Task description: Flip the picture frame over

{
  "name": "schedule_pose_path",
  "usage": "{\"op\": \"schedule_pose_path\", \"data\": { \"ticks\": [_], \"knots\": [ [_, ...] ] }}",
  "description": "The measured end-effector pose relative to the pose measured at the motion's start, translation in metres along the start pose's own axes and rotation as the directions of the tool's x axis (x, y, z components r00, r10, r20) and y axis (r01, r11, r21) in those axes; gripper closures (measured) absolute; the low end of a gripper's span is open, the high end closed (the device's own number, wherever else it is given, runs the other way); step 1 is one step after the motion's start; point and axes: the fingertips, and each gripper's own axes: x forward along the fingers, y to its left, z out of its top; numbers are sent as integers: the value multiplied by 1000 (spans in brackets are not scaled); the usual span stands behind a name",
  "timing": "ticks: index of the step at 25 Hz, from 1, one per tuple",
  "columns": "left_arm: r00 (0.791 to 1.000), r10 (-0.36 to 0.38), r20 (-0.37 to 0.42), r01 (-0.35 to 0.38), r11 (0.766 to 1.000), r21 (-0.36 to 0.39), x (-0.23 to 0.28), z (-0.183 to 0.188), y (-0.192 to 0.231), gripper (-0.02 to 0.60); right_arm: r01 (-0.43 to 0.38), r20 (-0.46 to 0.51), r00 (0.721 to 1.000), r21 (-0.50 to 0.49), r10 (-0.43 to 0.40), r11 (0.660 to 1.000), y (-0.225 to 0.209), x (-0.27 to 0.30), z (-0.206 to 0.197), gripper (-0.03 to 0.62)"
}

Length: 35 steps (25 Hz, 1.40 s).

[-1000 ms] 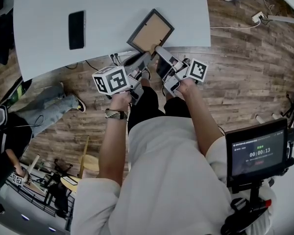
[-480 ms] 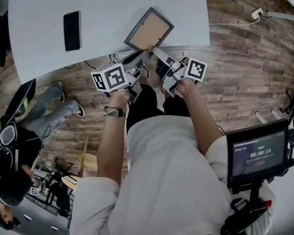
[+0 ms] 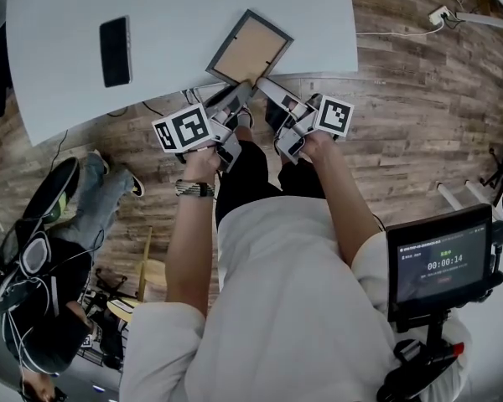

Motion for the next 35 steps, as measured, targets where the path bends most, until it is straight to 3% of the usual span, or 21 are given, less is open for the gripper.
{"op": "schedule_pose_path", "data": {
  "ticks": [11,14,19,26,27,31,35],
  "knots": [
    [999,47,-2,-47,999,-8,-10,-3,10,451,49,-18,999,-26,-50,998,-6,-5,-4,430],
    [997,74,-7,-74,997,0,-14,-4,16,396,67,-14,998,-32,-67,997,-8,-5,-4,418],
    [996,91,7,-91,996,3,-20,-4,21,387,115,-14,993,-70,-116,991,-11,-6,-3,414],
    [987,151,51,-154,985,75,-34,2,22,388,131,-23,990,-152,-136,980,-3,-8,1,411],
    [985,165,59,-170,981,98,-36,5,21,390,136,-18,990,-174,-141,975,-1,-7,3,411],
    [970,230,73,-241,950,199,-42,10,24,506,170,7,985,-252,-174,953,7,-8,13,414],
    [961,259,97,-275,930,242,-45,16,27,536,234,46,971,-366,-234,901,11,-12,27,462]
  ]
}}
